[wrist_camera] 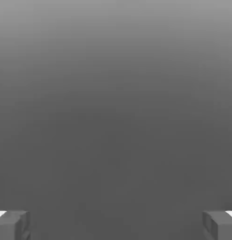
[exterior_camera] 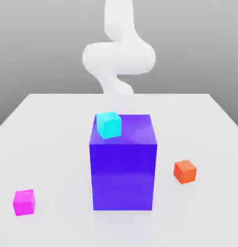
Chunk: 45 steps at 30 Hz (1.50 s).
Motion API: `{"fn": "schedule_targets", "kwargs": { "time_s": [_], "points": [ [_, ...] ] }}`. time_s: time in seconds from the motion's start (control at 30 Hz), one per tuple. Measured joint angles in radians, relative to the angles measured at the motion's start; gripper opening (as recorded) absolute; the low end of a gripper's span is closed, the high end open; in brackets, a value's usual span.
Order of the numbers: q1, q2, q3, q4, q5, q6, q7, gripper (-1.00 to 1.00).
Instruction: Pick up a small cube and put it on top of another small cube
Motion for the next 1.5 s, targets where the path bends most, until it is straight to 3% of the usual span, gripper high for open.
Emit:
{"fn": "schedule_targets", "kwargs": {
  "time_s": [0.37, 0.63, 0.8, 1.0, 1.03, 1.27, 1.43, 1.5],
  "points": [
    [-0.045, 0.398, -0.201, -0.098, -0.044, 0.182, -0.292, 0.0],
    [-0.115, 0.695, -0.325, -0.168, 0.064, 0.313, -0.602, 0.0],
    [-0.215, 0.887, -0.305, -0.21, 0.187, 0.39, -0.834, 0.0],
    [-0.346, 1.105, -0.169, -0.18, 0.33, 0.539, -0.978, 0.0],
    [-0.358, 1.125, -0.154, -0.175, 0.342, 0.554, -0.988, -1.0],
    [-0.355, 1.122, -0.157, -0.176, 0.341, 0.549, -0.987, -1.0],
    [-0.289, 0.964, -0.248, -0.213, 0.224, 0.431, -0.899, -1.0],
    [-0.292, 0.957, -0.249, -0.173, 0.199, 0.384, -0.934, -1.0]
  ]
}}
